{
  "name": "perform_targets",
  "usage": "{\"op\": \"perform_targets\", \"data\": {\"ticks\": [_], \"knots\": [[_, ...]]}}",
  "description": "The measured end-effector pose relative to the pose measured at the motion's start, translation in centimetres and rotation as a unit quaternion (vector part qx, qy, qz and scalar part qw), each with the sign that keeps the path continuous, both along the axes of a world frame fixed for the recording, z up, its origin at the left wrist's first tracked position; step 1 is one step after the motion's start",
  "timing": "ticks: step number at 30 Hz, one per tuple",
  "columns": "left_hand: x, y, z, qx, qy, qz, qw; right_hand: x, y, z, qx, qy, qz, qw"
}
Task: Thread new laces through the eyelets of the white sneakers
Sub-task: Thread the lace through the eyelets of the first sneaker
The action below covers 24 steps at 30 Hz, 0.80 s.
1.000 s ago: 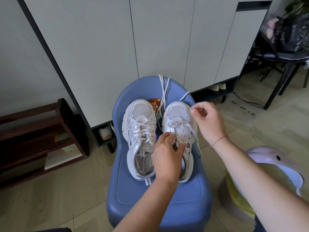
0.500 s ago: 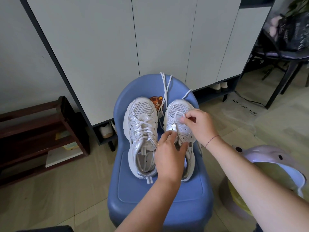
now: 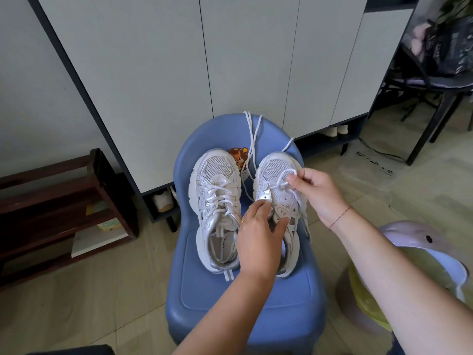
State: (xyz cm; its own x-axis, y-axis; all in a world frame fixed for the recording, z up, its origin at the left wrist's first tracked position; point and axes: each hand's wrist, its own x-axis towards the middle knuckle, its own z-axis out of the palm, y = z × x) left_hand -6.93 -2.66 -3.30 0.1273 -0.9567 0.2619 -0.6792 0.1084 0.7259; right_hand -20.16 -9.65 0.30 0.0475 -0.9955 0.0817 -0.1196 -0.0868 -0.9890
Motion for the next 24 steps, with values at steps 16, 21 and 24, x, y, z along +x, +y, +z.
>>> {"op": "perform_targets", "data": {"ticks": [16,21,24], "knots": [[0.0,0.2,-0.2,0.0,0.021,-0.016,1.0,-0.8,0.3,-2.1,-0.039,0.216,-0.101,0.97],[0.1,0.2,-0.3,0.004,0.03,-0.018,0.999,-1.3,-0.3,-0.1,-0.032,0.191,-0.073,0.978],[0.1,0.2,-0.4,0.006,0.034,-0.018,0.999,-1.3,-1.4,2.7,-0.023,0.19,-0.048,0.98]]}}
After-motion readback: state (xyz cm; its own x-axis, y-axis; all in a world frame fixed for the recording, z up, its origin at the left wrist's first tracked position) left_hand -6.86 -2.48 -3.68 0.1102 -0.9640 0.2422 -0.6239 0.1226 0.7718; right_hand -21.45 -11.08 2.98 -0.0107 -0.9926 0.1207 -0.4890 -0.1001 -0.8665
